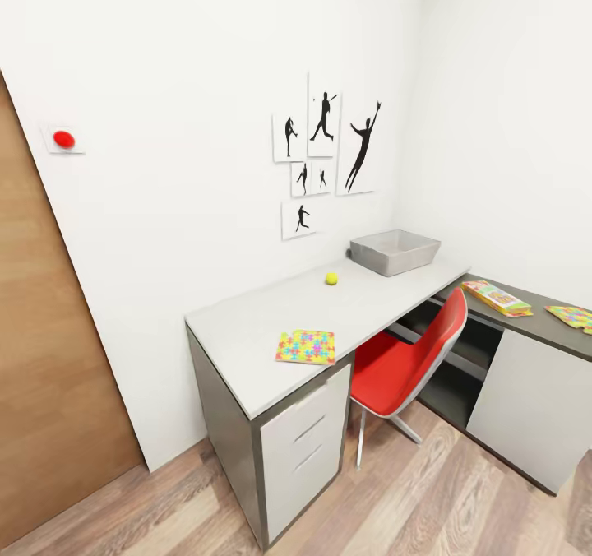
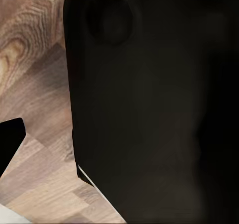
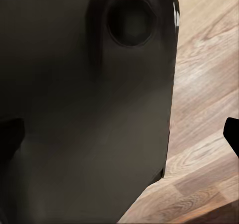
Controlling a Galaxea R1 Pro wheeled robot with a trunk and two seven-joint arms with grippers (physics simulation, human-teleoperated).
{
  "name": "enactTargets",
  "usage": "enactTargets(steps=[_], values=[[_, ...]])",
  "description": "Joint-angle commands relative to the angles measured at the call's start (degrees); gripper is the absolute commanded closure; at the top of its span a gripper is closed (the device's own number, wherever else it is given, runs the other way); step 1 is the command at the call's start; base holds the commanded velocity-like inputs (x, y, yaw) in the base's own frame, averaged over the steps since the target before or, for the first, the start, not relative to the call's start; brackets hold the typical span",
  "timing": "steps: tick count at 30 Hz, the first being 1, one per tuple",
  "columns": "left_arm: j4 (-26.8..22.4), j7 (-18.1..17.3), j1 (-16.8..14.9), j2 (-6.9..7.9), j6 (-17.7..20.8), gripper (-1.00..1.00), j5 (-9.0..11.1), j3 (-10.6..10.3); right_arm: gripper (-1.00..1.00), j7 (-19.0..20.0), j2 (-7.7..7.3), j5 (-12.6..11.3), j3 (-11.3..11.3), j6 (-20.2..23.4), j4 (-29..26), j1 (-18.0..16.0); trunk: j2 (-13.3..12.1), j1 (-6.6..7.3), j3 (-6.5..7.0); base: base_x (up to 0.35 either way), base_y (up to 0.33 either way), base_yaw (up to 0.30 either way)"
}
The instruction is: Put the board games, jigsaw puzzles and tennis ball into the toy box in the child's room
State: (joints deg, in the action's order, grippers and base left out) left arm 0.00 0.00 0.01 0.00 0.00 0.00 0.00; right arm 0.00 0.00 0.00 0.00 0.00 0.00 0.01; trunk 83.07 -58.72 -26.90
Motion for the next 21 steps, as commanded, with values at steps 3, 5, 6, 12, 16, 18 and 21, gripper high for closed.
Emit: enactTargets(steps=[3,5,6,12,16,18,21], values=[[-0.3,0.2,1.0,0.98,0.2,-1.00,0.1,0.0,-1.00,-0.6,0.49,-0.1,-0.6,1.0,-1.0,-1.0,0.0,0.00,-0.03,0.000,0.000,0.000],[-0.3,0.2,1.2,1.21,0.2,-1.00,0.1,0.0,-1.00,-0.6,0.49,-0.1,-0.6,1.6,-1.6,-1.6,0.0,0.00,-0.03,0.000,0.000,0.000],[-0.3,0.2,1.2,1.21,0.2,-1.00,0.1,0.0,-1.00,-0.6,0.49,-0.1,-0.6,1.9,-1.7,-1.6,0.0,0.00,-0.03,0.000,0.000,0.000],[-0.3,0.2,1.2,1.21,0.2,-1.00,0.1,0.0,-1.00,-0.6,0.49,-0.1,-0.6,2.0,-1.7,-1.6,0.0,0.00,-0.03,0.000,0.000,0.000],[-0.3,0.2,1.2,1.21,0.2,-1.00,0.1,0.0,-1.00,-0.6,0.49,-0.1,-0.6,2.0,-1.7,-1.6,0.0,0.00,-0.03,0.000,0.000,0.000],[-0.3,0.2,1.2,1.21,0.2,-1.00,0.1,0.0,-1.00,-0.6,0.49,-0.1,-0.6,2.0,-1.7,-1.6,0.0,0.00,-0.03,0.000,0.000,0.000],[-0.3,0.2,1.2,1.21,0.2,-1.00,0.1,0.0,-1.00,-0.6,0.49,-0.1,-0.6,2.0,-1.7,-1.6,0.0,0.00,-0.03,0.000,0.000,0.000]])
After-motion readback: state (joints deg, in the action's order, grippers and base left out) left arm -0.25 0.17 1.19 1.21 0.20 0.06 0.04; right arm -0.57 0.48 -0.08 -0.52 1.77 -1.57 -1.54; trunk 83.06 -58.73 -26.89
